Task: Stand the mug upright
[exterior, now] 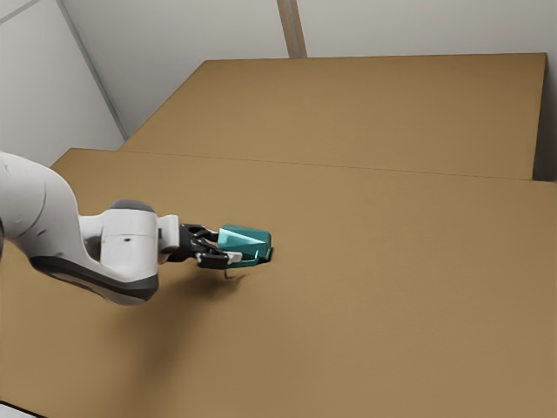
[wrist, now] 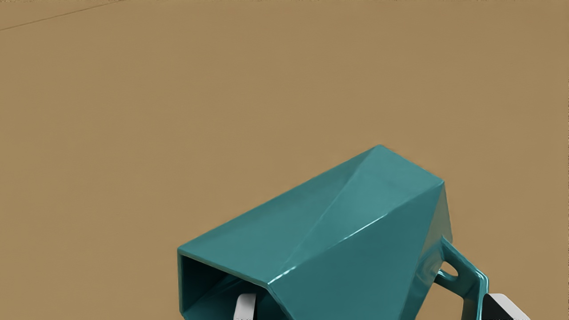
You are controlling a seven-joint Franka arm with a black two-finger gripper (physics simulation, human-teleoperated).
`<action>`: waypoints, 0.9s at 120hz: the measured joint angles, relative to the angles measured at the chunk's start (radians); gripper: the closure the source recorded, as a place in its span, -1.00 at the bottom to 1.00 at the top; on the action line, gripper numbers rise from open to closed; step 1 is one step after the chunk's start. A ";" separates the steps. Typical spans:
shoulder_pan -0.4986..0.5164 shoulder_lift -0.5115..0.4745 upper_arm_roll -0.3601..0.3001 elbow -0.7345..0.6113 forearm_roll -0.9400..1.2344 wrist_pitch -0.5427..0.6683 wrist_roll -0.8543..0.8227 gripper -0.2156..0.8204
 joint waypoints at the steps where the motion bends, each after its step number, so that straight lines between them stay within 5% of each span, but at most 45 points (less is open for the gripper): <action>1: 0.000 0.000 -0.001 0.000 -0.002 0.000 0.000 -0.44; 58: 0.000 -0.007 -0.022 0.006 -0.034 0.010 0.016 0.43; 108: 0.001 -0.035 -0.027 0.015 -0.027 0.044 0.023 0.87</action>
